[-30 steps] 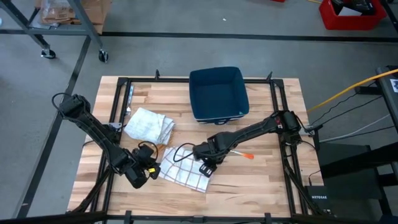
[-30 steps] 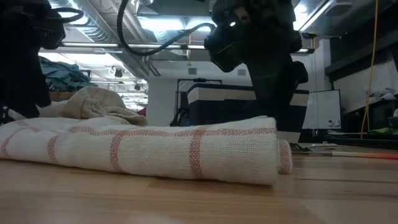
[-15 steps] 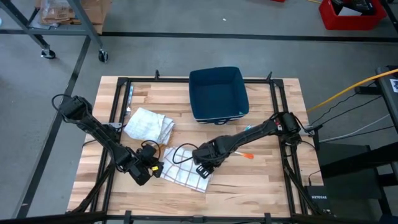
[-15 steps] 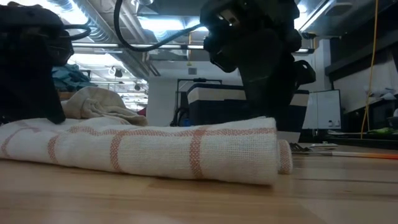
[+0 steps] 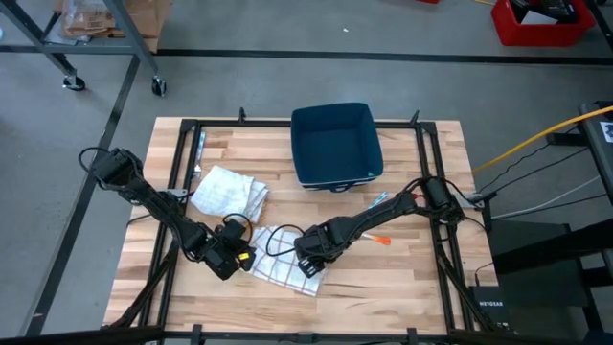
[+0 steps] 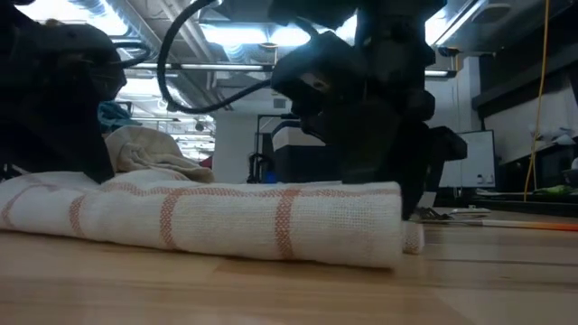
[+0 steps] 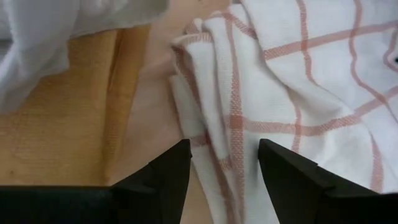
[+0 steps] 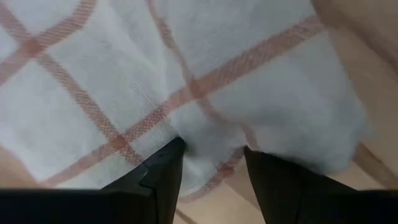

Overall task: Fold towel
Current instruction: Stack the folded white patterned towel on top of the other patterned white towel

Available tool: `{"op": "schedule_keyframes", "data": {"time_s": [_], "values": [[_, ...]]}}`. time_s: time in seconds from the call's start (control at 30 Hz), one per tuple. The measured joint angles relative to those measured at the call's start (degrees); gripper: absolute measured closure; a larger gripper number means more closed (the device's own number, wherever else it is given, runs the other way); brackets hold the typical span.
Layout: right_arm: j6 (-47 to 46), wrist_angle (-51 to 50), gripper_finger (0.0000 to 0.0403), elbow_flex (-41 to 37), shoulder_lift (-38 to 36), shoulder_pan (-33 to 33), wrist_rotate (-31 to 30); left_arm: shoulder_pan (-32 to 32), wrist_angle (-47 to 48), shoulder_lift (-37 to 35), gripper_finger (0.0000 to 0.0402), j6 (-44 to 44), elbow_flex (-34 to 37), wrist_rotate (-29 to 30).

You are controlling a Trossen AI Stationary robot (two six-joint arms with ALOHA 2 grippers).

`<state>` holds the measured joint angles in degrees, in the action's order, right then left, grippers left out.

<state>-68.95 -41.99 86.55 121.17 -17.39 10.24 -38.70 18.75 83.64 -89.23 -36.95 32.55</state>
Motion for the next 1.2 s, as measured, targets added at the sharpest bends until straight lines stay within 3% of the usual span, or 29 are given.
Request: {"op": "schedule_keyframes", "data": {"time_s": [0.23, 0.47, 0.63, 0.9, 1.07, 1.2], "values": [[0.2, 4.2, 0.0225, 0.1, 1.4, 0.2, 0.4, 2.0, -2.1, 4.0, 0.0219, 0.0, 0.0, -3.2], [5.9, 17.0, 0.0233, 0.2, 3.6, 0.1, 0.5, 2.1, -13.1, 8.9, 0.0221, 4.1, -0.1, -3.5], [10.8, 25.6, 0.0266, -0.1, 4.7, 0.2, 0.2, 2.1, -17.3, 9.4, 0.0256, 10.4, -0.3, -4.7], [14.3, 29.3, 0.0386, -0.2, 4.9, 0.2, -4.1, 0.8, -13.9, 5.0, 0.0385, 15.2, -0.6, -6.6], [16.6, 34.8, 0.0371, -0.1, 4.9, 0.2, -5.1, 0.8, -5.6, -0.9, 0.0381, 15.7, -0.6, -5.4], [16.7, 40.3, 0.0387, 0.0, 4.9, 0.5, -8.2, 0.8, 0.8, -6.6, 0.0393, 15.7, -0.7, -4.1]]}}
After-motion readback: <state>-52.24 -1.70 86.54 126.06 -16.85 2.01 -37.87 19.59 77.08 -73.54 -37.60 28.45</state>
